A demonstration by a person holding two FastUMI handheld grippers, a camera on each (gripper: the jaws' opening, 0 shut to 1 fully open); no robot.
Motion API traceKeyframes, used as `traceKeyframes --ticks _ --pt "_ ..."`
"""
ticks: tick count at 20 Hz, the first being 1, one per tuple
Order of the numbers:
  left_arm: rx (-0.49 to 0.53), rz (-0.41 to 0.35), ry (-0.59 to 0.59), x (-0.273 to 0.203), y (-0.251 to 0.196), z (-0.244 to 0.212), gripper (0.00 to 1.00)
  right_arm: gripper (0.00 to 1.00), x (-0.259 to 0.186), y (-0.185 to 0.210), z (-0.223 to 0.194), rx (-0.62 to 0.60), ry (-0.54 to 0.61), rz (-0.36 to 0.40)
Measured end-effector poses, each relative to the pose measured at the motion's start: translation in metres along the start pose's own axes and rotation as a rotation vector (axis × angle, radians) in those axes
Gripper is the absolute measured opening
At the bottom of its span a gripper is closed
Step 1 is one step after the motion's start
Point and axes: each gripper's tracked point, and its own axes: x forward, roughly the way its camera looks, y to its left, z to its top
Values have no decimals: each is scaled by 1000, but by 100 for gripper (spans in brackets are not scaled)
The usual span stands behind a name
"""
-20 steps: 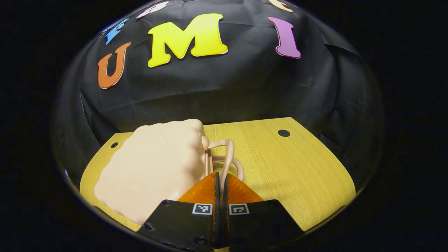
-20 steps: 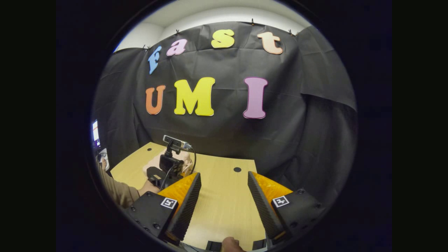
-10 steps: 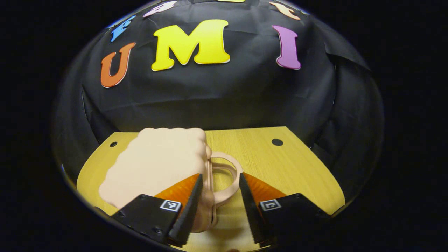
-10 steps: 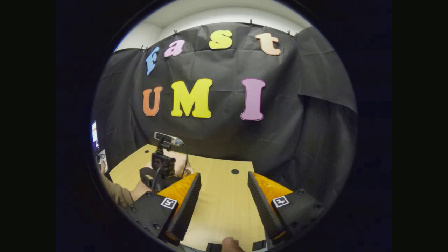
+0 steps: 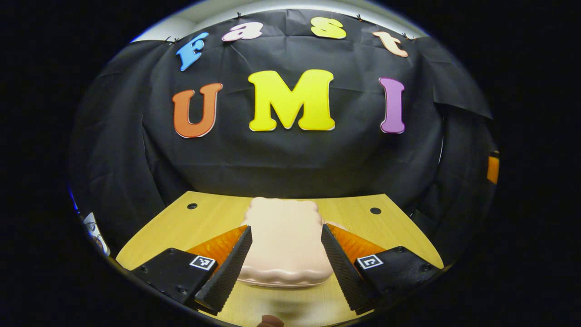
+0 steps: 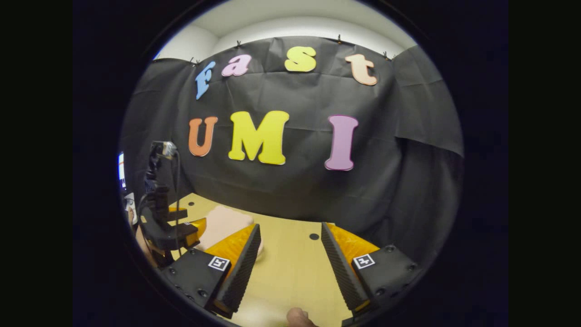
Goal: First open the suitcase, pack the skin care products into it, and then close the suitcase.
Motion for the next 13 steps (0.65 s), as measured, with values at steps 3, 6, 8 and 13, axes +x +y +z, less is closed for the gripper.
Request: traceKeyframes --ticks 3,6,8,13 --pt "4 18 -46 -22 28 29 97 80 7 41 6 -6 -11 42" --pt "43 10 -84 -33 43 45 97 80 17 81 9 2 6 84" --pt "44 -13 -101 -37 47 51 96 79 21 98 14 -8 -3 96" --pt "60 -53 -106 -32 58 52 96 80 26 126 19 -28 -13 89"
